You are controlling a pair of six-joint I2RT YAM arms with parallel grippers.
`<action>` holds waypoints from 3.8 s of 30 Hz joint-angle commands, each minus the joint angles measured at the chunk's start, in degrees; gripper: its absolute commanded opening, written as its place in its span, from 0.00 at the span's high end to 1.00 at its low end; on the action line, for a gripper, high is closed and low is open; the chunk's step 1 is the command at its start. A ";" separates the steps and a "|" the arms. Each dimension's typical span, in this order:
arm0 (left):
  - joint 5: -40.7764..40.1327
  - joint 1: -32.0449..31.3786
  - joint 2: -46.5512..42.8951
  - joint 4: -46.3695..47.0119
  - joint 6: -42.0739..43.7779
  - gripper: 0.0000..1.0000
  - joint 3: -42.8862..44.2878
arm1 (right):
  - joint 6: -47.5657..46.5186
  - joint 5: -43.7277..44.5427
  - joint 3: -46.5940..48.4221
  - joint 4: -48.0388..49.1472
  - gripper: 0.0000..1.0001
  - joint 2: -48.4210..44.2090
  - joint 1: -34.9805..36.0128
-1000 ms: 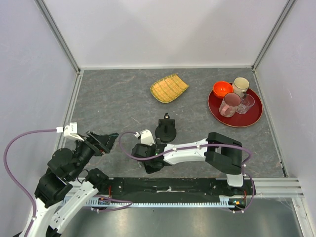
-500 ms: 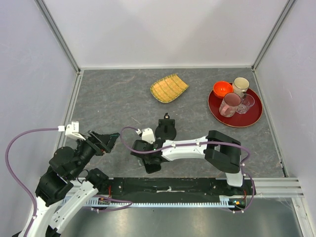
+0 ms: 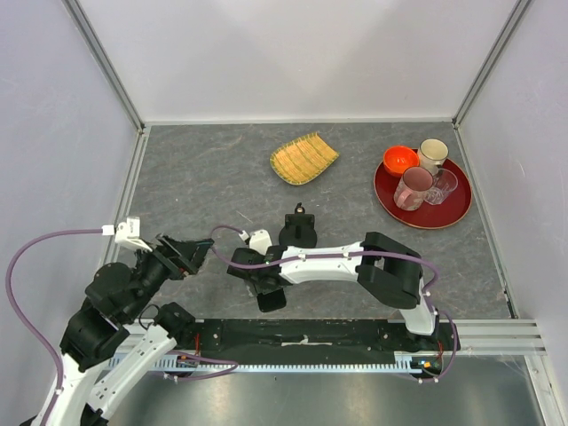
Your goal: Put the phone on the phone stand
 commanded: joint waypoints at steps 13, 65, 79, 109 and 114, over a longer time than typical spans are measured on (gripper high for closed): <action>-4.62 0.18 2.64 -2.22 2.57 0.15 5.67 | -13.57 13.51 -14.37 18.48 1.00 -19.32 1.39; 72.55 0.00 25.06 36.26 14.44 0.98 -6.20 | -28.17 -55.21 -39.44 40.82 0.35 -59.61 -6.96; 56.51 0.00 24.19 37.32 9.08 0.07 -4.35 | -21.15 -40.39 -38.47 49.45 1.00 -54.05 -9.14; 44.99 0.00 12.15 52.83 0.19 0.11 -18.95 | -12.35 -48.78 -44.45 60.69 1.00 -66.28 -23.13; 52.13 0.00 19.58 56.47 -0.24 0.13 -19.21 | -11.30 -51.69 -43.84 63.33 1.00 -66.20 -23.04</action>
